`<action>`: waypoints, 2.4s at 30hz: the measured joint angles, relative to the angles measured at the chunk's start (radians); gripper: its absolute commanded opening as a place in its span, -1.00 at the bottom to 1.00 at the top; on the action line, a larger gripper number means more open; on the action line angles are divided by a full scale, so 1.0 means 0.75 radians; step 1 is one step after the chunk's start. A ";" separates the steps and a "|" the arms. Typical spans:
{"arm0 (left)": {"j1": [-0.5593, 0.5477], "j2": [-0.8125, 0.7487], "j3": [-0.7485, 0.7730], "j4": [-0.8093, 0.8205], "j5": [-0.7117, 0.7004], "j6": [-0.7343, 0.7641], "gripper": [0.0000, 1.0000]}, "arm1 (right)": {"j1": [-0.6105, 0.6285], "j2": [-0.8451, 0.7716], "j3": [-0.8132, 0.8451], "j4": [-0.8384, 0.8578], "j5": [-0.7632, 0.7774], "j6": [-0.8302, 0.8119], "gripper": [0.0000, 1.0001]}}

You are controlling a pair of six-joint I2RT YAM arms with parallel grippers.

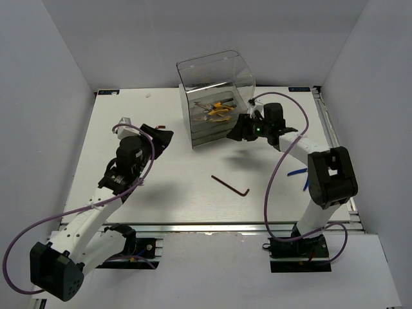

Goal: Sort the tools into containers

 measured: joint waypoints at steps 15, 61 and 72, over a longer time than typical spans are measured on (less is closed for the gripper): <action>0.000 -0.025 -0.106 0.166 -0.012 -0.116 0.45 | -0.105 0.190 -0.110 0.678 -0.167 0.837 0.12; 0.000 0.013 -0.113 0.260 -0.035 -0.211 0.44 | -0.076 0.518 -0.018 1.151 -0.127 1.392 -0.61; 0.000 -0.001 -0.133 0.263 -0.036 -0.219 0.44 | -0.075 0.525 -0.023 1.152 -0.121 1.430 -1.00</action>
